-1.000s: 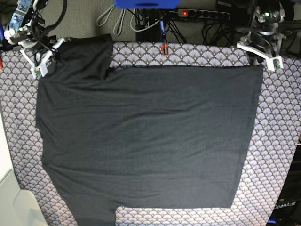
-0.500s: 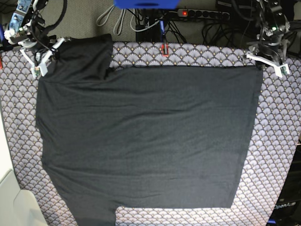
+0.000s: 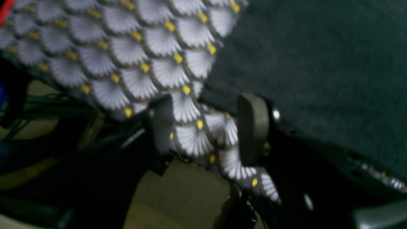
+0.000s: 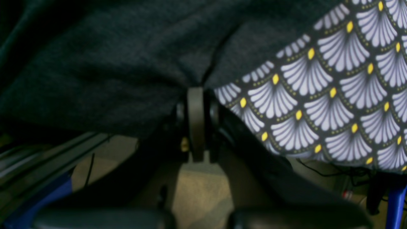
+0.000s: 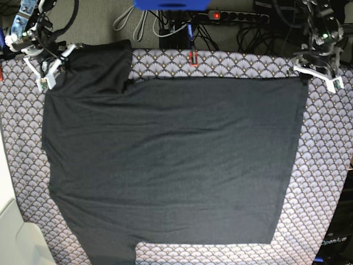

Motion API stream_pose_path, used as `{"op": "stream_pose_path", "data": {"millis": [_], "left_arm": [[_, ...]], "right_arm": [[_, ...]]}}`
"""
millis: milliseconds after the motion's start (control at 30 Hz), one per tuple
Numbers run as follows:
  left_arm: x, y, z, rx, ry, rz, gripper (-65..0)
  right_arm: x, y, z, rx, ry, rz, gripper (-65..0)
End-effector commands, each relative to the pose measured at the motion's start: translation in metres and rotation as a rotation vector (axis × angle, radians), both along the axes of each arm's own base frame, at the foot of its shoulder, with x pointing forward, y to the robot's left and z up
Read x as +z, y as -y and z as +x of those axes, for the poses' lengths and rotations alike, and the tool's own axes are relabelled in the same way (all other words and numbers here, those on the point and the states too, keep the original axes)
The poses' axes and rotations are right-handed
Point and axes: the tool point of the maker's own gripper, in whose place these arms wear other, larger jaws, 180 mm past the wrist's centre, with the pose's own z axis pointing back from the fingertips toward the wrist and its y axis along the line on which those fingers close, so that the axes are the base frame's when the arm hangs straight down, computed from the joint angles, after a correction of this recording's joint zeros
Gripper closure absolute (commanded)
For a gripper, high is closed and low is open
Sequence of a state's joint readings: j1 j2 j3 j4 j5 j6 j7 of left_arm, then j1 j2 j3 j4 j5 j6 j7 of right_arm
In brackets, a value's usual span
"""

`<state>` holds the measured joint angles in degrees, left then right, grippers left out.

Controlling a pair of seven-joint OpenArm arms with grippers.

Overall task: Fold the T-shirt properly
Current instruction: 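Move the left gripper to the other shoulder corner and grasp it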

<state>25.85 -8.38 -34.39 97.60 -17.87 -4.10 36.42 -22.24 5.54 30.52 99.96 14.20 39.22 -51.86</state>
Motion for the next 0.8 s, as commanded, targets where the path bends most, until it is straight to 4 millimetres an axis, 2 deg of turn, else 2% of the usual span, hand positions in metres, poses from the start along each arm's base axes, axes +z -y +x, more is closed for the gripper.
{"op": "stream_pose_path", "data": {"millis": [0, 100, 200, 400, 633, 767], "left_arm": [[0.009, -0.004, 0.004, -0.004, 0.027, 0.021, -32.6], [0.010, -0.004, 0.006, -0.006, 0.031, 0.021, -32.6], [0.012, -0.002, 0.016, -0.019, 0.052, 0.015, -32.6], [-0.003, 0.000, 0.023, -0.024, 0.041, -0.025, -32.6], [-0.012, 0.000, 0.025, -0.011, 0.029, -0.043, -32.6], [-0.014, 0.001, 0.033, -0.006, 0.036, -0.054, -32.6]], "right_arm": [[0.007, 0.002, 0.005, 0.016, 0.030, -0.007, 0.0], [0.007, 0.001, 0.006, 0.019, 0.030, -0.006, 0.0], [0.007, 0.001, 0.006, 0.020, 0.030, -0.005, 0.0], [0.007, 0.001, 0.006, 0.020, 0.030, -0.005, 0.0], [0.006, 0.001, 0.005, 0.020, 0.028, -0.005, 0.0], [0.006, 0.001, 0.005, 0.020, 0.028, -0.005, 0.0]]}}
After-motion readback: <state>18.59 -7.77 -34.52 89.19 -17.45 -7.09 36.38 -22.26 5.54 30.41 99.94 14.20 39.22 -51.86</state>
